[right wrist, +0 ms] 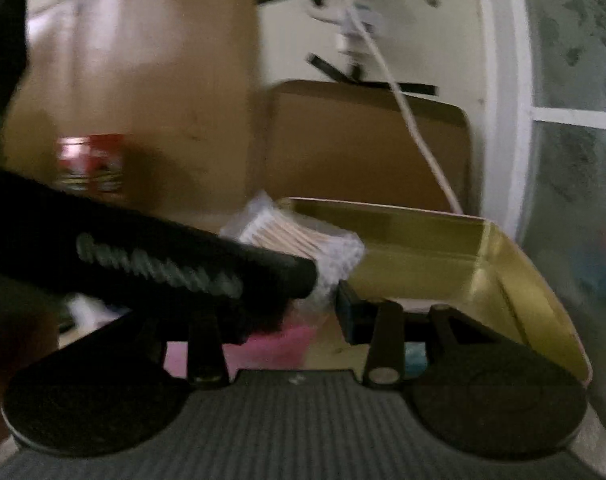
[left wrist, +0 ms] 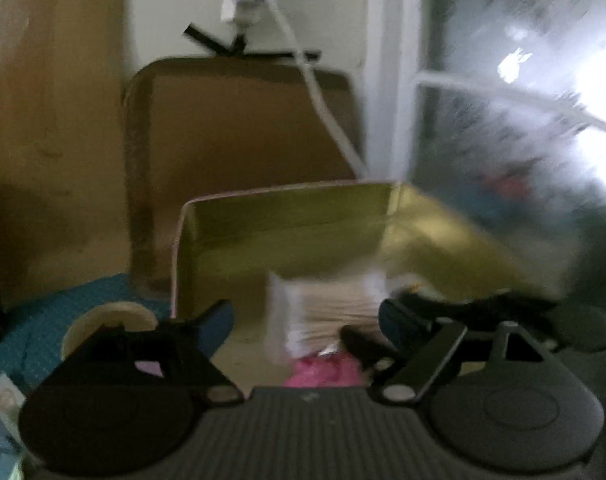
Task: Organize soft objects
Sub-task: 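Carry the cotton swabs into the pink tin and release them, then pinch the green cloth with the right tool and lift it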
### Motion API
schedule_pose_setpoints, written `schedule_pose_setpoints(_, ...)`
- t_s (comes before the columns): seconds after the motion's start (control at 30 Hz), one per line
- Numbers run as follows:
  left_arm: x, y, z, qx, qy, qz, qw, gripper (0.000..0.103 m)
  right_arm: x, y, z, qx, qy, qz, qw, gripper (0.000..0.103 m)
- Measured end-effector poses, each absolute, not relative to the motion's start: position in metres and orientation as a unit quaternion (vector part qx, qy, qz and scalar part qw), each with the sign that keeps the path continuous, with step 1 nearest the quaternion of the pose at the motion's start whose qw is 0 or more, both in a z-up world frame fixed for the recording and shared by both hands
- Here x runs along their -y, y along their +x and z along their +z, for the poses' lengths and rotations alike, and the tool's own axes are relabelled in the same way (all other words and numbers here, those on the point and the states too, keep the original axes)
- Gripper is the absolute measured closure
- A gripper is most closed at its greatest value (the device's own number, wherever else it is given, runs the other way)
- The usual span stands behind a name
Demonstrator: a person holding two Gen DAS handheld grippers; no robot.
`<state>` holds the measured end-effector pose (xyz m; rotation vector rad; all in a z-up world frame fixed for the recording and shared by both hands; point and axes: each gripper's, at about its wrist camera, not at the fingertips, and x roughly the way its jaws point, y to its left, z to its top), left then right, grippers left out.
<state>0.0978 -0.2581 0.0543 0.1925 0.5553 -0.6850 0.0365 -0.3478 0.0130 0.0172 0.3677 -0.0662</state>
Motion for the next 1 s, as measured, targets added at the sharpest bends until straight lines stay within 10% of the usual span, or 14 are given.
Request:
schedule_pose_setpoints(0.5,0.114,0.015,0.050,-0.261,0.008,-0.366,0.893,0.020,0.331,-0.041,0.005,-0.124,0.082,-0.011,0.989,0.057)
schedule_pose_setpoints(1.0,-0.065,0.039,0.007,-0.313,-0.120,-0.144,0.931,0.021,0.180,0.030,0.014,-0.227,0.012,0.212,0.950,0.058)
